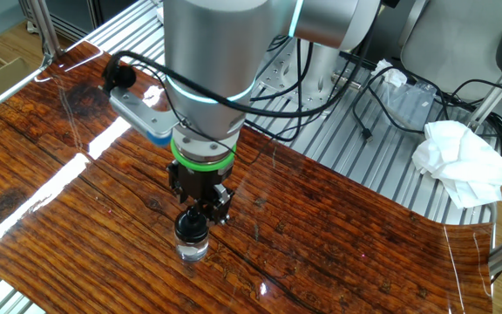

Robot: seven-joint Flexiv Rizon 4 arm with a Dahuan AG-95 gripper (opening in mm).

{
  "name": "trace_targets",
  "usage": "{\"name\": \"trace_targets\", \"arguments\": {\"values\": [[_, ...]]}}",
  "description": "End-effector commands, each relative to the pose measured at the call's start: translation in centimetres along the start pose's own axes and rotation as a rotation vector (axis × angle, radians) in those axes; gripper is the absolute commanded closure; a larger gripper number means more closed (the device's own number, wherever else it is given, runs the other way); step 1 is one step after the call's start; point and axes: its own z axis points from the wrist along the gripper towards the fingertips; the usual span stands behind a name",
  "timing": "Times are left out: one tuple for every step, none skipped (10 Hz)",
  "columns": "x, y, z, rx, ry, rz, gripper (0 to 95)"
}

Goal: Screw the lid onto the jar

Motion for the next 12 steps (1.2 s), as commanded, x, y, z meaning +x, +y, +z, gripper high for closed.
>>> {"name": "trace_targets", "arguments": {"values": [[0.03,-0.07,-0.07,0.006,-0.019,-0.017,38.0],[0.03,-0.07,-0.07,0.007,-0.023,-0.026,38.0],[0.03,-0.07,-0.07,0.007,-0.029,-0.033,38.0],[0.03,-0.07,-0.07,0.008,-0.043,-0.043,38.0],[0.03,-0.07,-0.07,0.006,-0.053,-0.047,38.0],[0.03,-0.07,-0.07,0.008,-0.059,-0.054,38.0],[0.03,-0.07,-0.07,0.01,-0.064,-0.057,38.0],[0.03,-0.07,-0.07,0.013,-0.07,-0.06,38.0],[0.03,-0.07,-0.07,0.016,-0.073,-0.062,38.0],[0.03,-0.07,-0.07,0.017,-0.08,-0.067,38.0],[0.03,-0.07,-0.07,0.018,-0.086,-0.069,38.0],[0.03,-0.07,-0.07,0.018,-0.091,-0.069,38.0]]}}
